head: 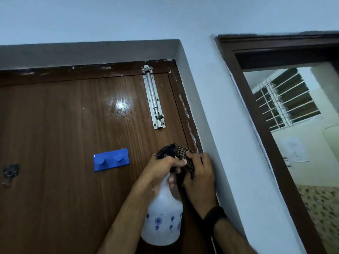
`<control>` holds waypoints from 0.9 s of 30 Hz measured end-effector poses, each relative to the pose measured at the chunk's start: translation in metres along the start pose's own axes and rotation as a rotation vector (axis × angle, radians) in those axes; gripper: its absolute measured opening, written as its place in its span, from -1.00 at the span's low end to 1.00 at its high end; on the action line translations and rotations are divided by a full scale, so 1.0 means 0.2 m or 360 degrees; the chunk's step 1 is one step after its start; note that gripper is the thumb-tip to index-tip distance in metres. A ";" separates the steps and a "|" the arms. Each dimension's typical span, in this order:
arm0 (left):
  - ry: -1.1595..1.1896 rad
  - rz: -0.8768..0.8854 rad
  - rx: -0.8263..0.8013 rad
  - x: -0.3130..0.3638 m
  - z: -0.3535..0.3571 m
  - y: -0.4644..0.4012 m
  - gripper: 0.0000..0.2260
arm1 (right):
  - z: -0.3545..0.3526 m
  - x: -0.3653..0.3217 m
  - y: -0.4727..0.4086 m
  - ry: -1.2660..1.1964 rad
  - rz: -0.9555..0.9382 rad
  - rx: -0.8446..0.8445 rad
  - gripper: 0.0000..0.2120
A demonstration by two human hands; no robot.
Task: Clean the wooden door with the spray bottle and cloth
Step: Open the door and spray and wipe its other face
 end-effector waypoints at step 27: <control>0.0276 -0.0485 0.0381 -1.37 -0.33 1.19 -0.85 | -0.23 -0.19 1.42 0.0009 0.0590 -0.0252 -0.81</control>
Point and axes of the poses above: each hand's wrist, its own y-axis away from the middle knuckle, its own z-axis out of the palm, x = y × z, the point moved 7 cm from there along -y, towards the middle knuckle, and after that the axes turned 1 degree about -x, right-handed, at the moved point
